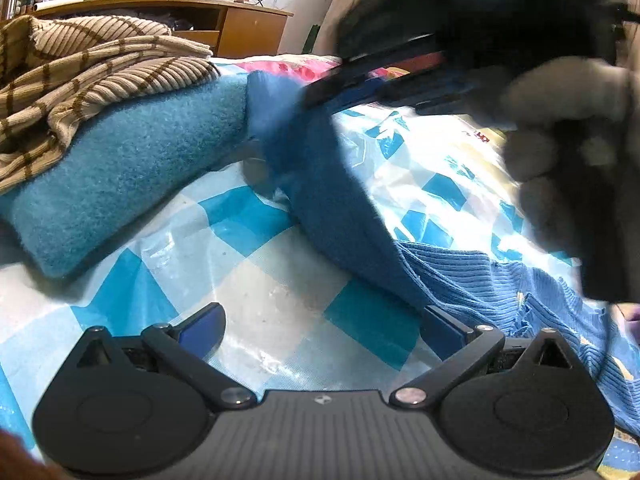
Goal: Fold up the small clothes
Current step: 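Lift the grasped sleeve with the right gripper toward the sweater body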
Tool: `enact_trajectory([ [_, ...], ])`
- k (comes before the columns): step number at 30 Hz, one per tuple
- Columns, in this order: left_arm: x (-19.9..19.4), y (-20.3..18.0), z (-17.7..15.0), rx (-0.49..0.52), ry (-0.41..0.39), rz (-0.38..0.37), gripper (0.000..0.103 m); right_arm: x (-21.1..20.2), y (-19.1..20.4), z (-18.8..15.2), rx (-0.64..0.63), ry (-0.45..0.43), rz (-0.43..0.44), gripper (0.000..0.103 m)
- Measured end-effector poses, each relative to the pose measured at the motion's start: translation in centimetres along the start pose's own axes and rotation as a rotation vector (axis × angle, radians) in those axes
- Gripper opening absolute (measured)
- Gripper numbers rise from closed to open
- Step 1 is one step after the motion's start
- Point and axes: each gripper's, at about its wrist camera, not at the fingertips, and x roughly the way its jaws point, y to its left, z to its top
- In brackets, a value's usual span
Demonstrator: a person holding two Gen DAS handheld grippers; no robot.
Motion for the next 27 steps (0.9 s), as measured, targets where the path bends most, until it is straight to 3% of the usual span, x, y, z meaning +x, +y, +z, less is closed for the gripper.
enact_trajectory([
  [9, -0.3, -2.1, -0.8, 0.109, -0.066, -0.018, 0.103, -15.4, -5.9, -2.7, 0.212, -0.295, -0.151, 0.006],
  [15, -1.3, -6.1, -2.0, 0.278, -0.112, -0.05, 0.103, -25.8, -10.8, -11.2, 0.401, -0.505, -0.288, 0.006],
  [18, -1.3, -8.4, -2.5, 0.357, -0.105, -0.061, 0.103, -28.0, -13.5, -17.5, 0.523, -0.514, -0.361, 0.007],
  [21, -1.3, -10.4, -3.4, 0.441, -0.076, -0.057, 0.103, -28.0, -15.6, -22.8, 0.594, -0.459, -0.48, 0.009],
  [24, -0.6, -12.2, -4.3, 0.551, -0.061, -0.035, 0.103, -27.9, -17.5, -26.7, 0.725, -0.455, -0.472, 0.014],
  [27, -0.5, -13.8, -4.7, 0.645, -0.083, -0.017, 0.103, -28.3, -18.5, -28.3, 0.798, -0.49, -0.443, 0.014],
])
